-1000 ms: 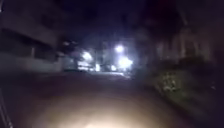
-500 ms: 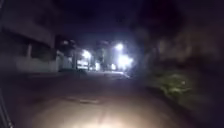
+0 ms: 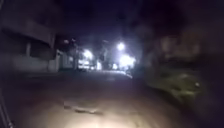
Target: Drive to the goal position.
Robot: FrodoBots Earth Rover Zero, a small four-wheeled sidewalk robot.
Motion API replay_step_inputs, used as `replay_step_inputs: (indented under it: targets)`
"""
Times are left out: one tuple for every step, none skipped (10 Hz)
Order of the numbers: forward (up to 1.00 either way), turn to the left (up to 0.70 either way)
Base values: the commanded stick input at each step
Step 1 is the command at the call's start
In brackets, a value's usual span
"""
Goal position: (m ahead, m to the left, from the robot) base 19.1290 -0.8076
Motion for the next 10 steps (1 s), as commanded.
replay_step_inputs:
  targets:
    - [0.7, -0.08]
    - [0.7, -0.35]
    - [0.7, -0.35]
    - [0.7, -0.35]
    - [0.7, -0.35]
    - [0.7, -0.35]
    - [0.7, -0.35]
    - [0.7, -0.35]
    - [0.7, -0.2]
    - [0.7, -0.04]
